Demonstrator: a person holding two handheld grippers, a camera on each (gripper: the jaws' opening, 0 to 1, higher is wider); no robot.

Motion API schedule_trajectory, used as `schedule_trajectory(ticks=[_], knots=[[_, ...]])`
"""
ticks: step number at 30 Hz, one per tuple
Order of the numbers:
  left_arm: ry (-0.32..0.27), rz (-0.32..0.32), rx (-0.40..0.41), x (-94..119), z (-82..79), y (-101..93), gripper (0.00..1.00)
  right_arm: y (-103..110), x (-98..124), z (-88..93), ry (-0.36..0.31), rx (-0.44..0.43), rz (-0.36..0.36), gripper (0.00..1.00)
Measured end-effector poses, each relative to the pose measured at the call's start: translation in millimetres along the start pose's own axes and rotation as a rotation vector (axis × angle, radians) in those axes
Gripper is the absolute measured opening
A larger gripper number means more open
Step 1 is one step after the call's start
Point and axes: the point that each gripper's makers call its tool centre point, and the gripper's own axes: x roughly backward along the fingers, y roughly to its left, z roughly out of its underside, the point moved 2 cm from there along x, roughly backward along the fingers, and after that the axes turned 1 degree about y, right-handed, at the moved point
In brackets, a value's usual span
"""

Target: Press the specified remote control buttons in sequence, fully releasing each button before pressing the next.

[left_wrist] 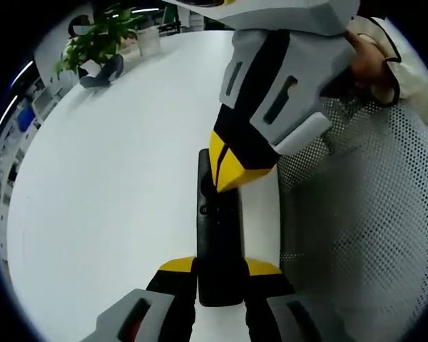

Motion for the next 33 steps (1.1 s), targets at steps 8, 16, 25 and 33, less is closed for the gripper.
schedule_trajectory(ticks=[8, 16, 25, 33], knots=[[-0.026, 0.015, 0.015, 0.9, 0.1, 1.2, 0.23, -1.8, -0.5, -0.8, 0.004, -0.006, -0.015, 0.00], [-0.038, 0.019, 0.025, 1.3, 0.7, 1.4, 0.23, -2.6, -1.5, -3.5, 0.069, -0.063, -0.069, 0.00], [-0.058, 0.029, 0.019, 1.9, 1.4, -0.4, 0.22, -2.1, 0.1, -1.9, 0.088, -0.113, -0.070, 0.00], [-0.080, 0.036, -0.012, 1.7, 0.5, -0.6, 0.22, -1.4, 2.4, -6.5, 0.135, -0.094, -0.071, 0.00]])
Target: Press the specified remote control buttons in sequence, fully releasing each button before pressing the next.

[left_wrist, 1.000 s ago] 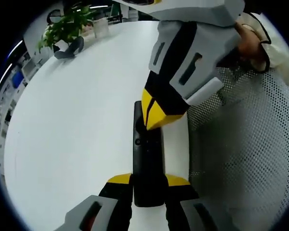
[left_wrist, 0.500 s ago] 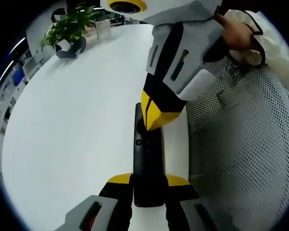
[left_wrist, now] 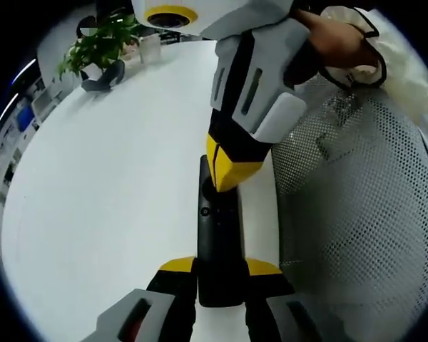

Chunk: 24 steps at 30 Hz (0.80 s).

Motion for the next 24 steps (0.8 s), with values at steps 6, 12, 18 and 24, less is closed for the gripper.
schedule_trajectory(ticks=[6, 12, 18, 24], knots=[[-0.010, 0.007, -0.002, -0.1, 0.0, 0.6, 0.22, 2.6, -0.6, -14.9, -0.006, -0.027, -0.045, 0.00], [0.000, 0.004, -0.002, -0.2, -0.5, 0.1, 0.22, 9.2, -12.3, -15.2, 0.044, -0.044, -0.082, 0.00], [0.006, 0.000, 0.007, -0.4, -1.0, 0.0, 0.22, 9.3, -14.6, -14.4, 0.041, -0.053, -0.094, 0.00], [0.017, -0.001, 0.010, -0.7, -1.6, 0.8, 0.22, 9.7, -14.3, -14.6, 0.044, -0.049, -0.094, 0.00]])
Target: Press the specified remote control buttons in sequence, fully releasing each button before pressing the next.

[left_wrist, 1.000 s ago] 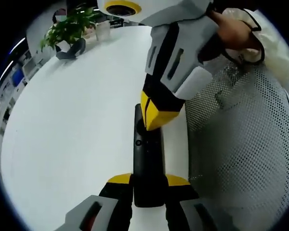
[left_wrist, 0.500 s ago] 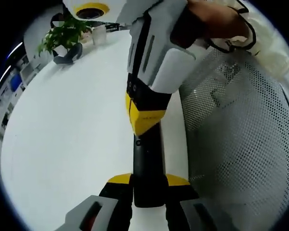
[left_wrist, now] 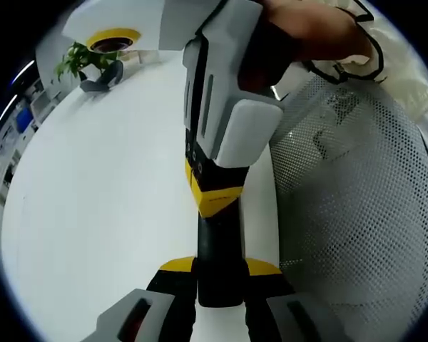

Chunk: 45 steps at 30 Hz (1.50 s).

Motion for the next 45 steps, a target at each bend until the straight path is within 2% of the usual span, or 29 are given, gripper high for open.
schedule_trajectory(ticks=[3, 7, 14, 21, 24, 26, 28, 31, 36, 45], knots=[[0.000, 0.001, 0.019, 0.2, -0.3, 0.4, 0.22, 0.3, -1.8, -0.6, -0.001, 0.014, 0.015, 0.00], [0.000, 0.004, 0.028, 0.3, -0.4, 0.3, 0.22, -1.6, -3.8, -3.5, 0.040, -0.010, 0.020, 0.00], [-0.005, -0.002, 0.047, 0.0, -1.1, 0.7, 0.22, -1.3, -5.7, -4.6, 0.086, -0.002, 0.024, 0.00], [0.013, -0.005, 0.039, -0.3, -1.5, 0.7, 0.22, -1.6, -5.4, -4.4, 0.100, -0.030, 0.018, 0.00], [0.003, -0.007, 0.044, 0.1, -1.3, 0.4, 0.22, -0.1, -3.9, -3.1, 0.026, 0.009, 0.025, 0.00], [0.002, -0.015, 0.042, -0.3, -1.5, 0.1, 0.22, -1.0, -3.0, -2.6, -0.023, -0.047, -0.002, 0.00], [0.013, -0.025, 0.034, -1.3, -2.0, -0.5, 0.22, -2.2, -1.9, -1.6, -0.043, -0.099, -0.030, 0.00], [0.029, -0.030, 0.034, -2.1, -2.1, -0.3, 0.22, -3.2, -0.5, 0.4, -0.072, -0.098, -0.034, 0.00], [0.030, -0.030, 0.039, -1.7, -1.8, 0.5, 0.22, 0.6, 4.0, 3.0, -0.098, -0.118, -0.060, 0.00], [0.022, -0.028, 0.047, -1.3, -2.2, 1.1, 0.22, 2.8, 3.9, 7.3, -0.066, -0.156, -0.100, 0.00]])
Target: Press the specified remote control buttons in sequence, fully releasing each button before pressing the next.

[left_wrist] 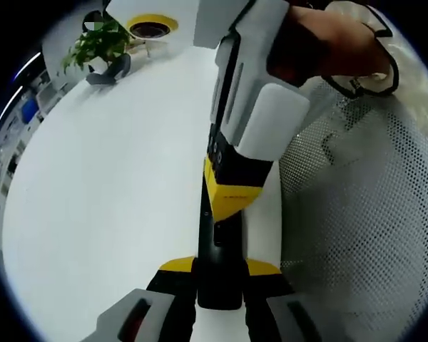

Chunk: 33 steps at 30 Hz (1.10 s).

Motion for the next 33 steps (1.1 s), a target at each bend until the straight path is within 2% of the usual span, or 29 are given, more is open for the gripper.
schedule_trajectory(ticks=[4, 14, 24, 33], knots=[[-0.009, 0.002, 0.010, 0.1, -0.1, 0.5, 0.22, 1.2, -1.5, 3.2, 0.017, 0.000, 0.002, 0.00], [-0.017, 0.008, 0.007, 0.7, 0.3, -0.2, 0.22, 1.0, -4.0, 0.5, -0.006, 0.039, 0.023, 0.00], [-0.023, 0.011, 0.009, 0.4, 0.5, -0.1, 0.22, -1.5, -4.8, -0.6, -0.015, -0.047, -0.003, 0.00], [-0.013, 0.008, 0.014, 0.4, 0.7, 0.0, 0.22, 1.0, -2.8, 1.8, -0.015, -0.075, -0.029, 0.00]])
